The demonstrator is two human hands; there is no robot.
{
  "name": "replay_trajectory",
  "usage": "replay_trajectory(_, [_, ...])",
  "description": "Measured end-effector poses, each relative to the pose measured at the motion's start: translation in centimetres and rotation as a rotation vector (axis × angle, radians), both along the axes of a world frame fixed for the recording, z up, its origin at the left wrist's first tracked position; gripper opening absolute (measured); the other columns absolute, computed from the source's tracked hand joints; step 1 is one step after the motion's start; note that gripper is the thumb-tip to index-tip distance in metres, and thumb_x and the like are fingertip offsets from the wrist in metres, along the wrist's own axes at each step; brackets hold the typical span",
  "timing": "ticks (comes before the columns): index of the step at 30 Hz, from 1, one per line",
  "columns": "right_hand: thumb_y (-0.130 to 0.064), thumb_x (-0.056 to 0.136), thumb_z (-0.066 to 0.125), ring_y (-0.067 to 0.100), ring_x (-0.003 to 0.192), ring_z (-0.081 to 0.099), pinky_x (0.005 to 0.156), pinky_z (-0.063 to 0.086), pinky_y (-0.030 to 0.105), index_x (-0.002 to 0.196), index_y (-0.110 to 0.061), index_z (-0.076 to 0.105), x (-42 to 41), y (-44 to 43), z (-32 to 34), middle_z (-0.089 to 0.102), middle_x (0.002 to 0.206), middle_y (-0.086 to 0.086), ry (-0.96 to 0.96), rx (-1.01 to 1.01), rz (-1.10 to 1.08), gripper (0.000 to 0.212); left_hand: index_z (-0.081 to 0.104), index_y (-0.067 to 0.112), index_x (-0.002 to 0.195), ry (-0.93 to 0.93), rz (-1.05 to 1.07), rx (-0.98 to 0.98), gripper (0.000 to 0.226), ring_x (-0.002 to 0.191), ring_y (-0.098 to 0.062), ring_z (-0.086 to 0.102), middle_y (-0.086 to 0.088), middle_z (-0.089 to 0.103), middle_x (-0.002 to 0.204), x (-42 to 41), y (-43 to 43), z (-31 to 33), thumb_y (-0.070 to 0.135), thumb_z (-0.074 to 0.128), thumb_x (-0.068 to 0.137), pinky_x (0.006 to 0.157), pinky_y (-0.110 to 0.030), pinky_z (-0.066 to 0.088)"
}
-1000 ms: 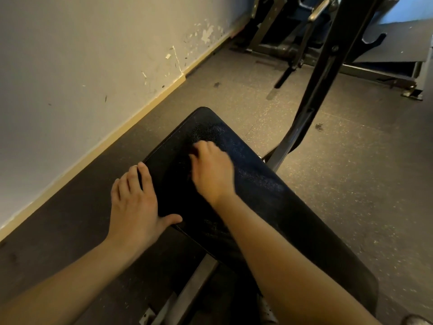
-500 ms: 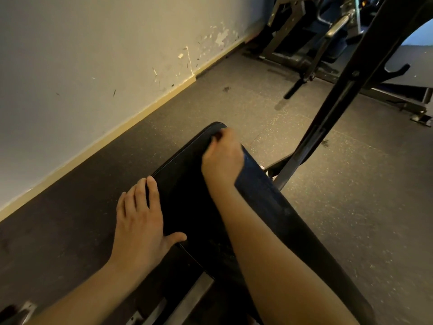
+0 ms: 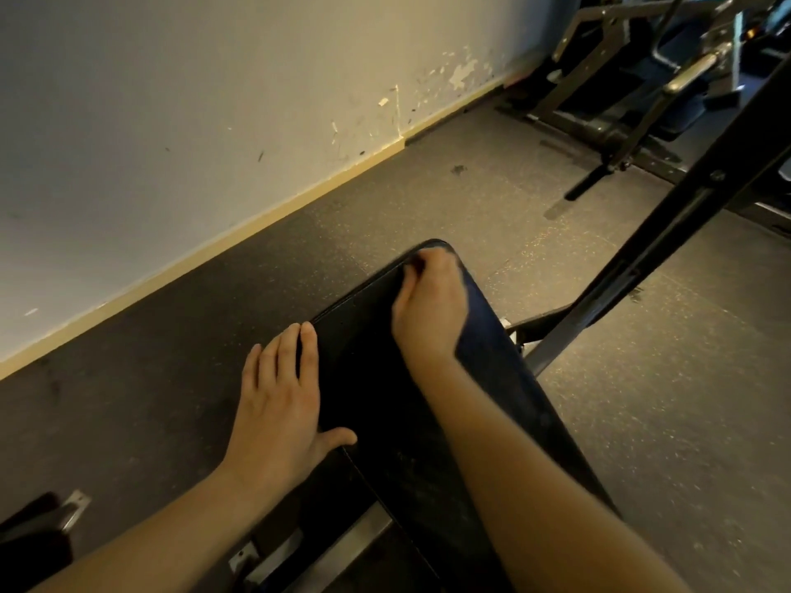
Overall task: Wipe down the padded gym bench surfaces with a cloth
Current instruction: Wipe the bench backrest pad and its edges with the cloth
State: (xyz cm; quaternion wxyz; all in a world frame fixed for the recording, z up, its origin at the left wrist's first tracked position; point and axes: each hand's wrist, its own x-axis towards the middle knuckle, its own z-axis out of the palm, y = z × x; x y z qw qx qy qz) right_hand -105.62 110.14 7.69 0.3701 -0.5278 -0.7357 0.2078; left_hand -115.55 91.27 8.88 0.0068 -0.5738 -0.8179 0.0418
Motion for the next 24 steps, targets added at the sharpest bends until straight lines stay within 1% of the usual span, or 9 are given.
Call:
replay_trajectory(4, [-0.025, 0.097, 0.053, 0.021, 0.089, 0.057, 0.076, 0.05, 0.036, 0.115, -0.014, 0.06, 2.0, -8.9, -2.5, 0.06, 0.104, 0.005, -0.183, 0.21, 0.553, 0.023, 0.012, 0.002, 0.161, -0.063, -0.008, 0.03, 0.145, 0.151, -0.034, 0.029, -0.02, 0.024, 0.164, -0.5, -0.4, 0.0, 0.08, 0.076, 0.057, 0.124, -0.053, 0.023])
replay_trajectory(6, [-0.023, 0.092, 0.056, 0.025, 0.083, 0.057, 0.07, 0.048, 0.038, 0.111, -0.015, 0.063, 6.1, -7.6, -3.7, 0.059, 0.098, 0.005, -0.355, 0.395, 0.773, 0.022, 0.007, 0.006, 0.163, -0.109, -0.033, 0.04, 0.14, 0.155, -0.029, 0.02, -0.014, 0.016, 0.168, -1.0, -0.8, 0.2, 0.082, 0.068, 0.063, 0.126, -0.049, 0.015])
replay_trajectory(9, [-0.013, 0.093, 0.057, 0.028, 0.078, 0.059, 0.069, 0.051, 0.041, 0.105, -0.012, 0.064, 7.9, -0.6, -2.5, 0.059, 0.093, 0.008, -0.347, 0.279, 0.433, 0.014, 0.011, 0.011, 0.164, -0.218, -0.011, 0.103, 0.122, 0.156, -0.024, 0.016, -0.007, 0.015, 0.17, -1.9, -2.1, 0.5, 0.076, 0.065, 0.075, 0.126, -0.046, 0.015])
replay_trajectory(11, [-0.016, 0.099, 0.057, 0.025, 0.08, 0.057, 0.072, 0.053, 0.047, 0.108, -0.011, 0.058, 6.1, 2.9, -0.6, 0.06, 0.096, 0.007, -0.214, 0.126, 0.144, 0.011, 0.021, 0.014, 0.162, -0.29, 0.069, 0.167, 0.107, 0.153, -0.023, 0.025, -0.004, 0.027, 0.167, -2.3, -3.2, 0.6, 0.064, 0.07, 0.081, 0.124, -0.043, 0.02])
replay_trajectory(13, [-0.02, 0.099, 0.057, 0.022, 0.085, 0.057, 0.077, 0.053, 0.043, 0.109, -0.013, 0.057, 2.4, 1.5, 0.2, 0.059, 0.1, 0.004, -0.127, 0.077, 0.058, 0.011, 0.033, 0.017, 0.159, -0.372, 0.139, 0.245, 0.091, 0.148, -0.021, 0.033, -0.002, 0.039, 0.16, -2.7, -3.8, 0.6, 0.05, 0.075, 0.086, 0.121, -0.04, 0.024])
replay_trajectory(15, [-0.02, 0.097, 0.058, 0.021, 0.089, 0.057, 0.079, 0.051, 0.039, 0.107, -0.016, 0.059, -1.3, -4.1, 0.0, 0.059, 0.102, 0.004, -0.075, 0.092, 0.163, 0.011, 0.042, 0.019, 0.155, -0.45, 0.167, 0.316, 0.076, 0.143, -0.016, 0.037, 0.001, 0.047, 0.153, -2.7, -3.6, 0.7, 0.034, 0.076, 0.088, 0.118, -0.038, 0.027])
replay_trajectory(20, [-0.017, 0.089, 0.064, 0.027, 0.084, 0.055, 0.071, 0.042, 0.038, 0.11, -0.012, 0.063, -0.3, -11.3, -1.7, 0.059, 0.097, 0.009, -0.292, 0.454, 0.913, 0.021, 0.049, 0.024, 0.15, -0.66, 0.263, 0.371, 0.064, 0.129, 0.002, 0.038, 0.014, 0.05, 0.14, -2.8, -3.4, 1.2, 0.0, 0.066, 0.093, 0.111, -0.028, 0.035])
replay_trajectory(22, [-0.015, 0.082, 0.071, 0.029, 0.081, 0.058, 0.069, 0.045, 0.04, 0.106, -0.013, 0.065, 1.1, -7.0, -1.7, 0.059, 0.094, 0.009, -0.369, 0.522, 0.862, 0.026, 0.045, 0.032, 0.151, -0.717, 0.272, 0.346, 0.063, 0.121, 0.001, 0.045, 0.023, 0.045, 0.136, -3.1, -3.7, 1.3, 0.004, 0.064, 0.097, 0.103, -0.031, 0.044])
replay_trajectory(24, [-0.015, 0.088, 0.067, 0.027, 0.079, 0.058, 0.068, 0.05, 0.043, 0.104, -0.011, 0.065, 1.1, -2.7, -0.6, 0.06, 0.093, 0.008, -0.268, 0.406, 0.586, 0.016, 0.042, 0.039, 0.149, -0.775, 0.268, 0.335, 0.062, 0.105, 0.006, 0.049, 0.028, 0.044, 0.135, -3.3, -3.7, 1.2, 0.008, 0.063, 0.099, 0.09, -0.018, 0.045])
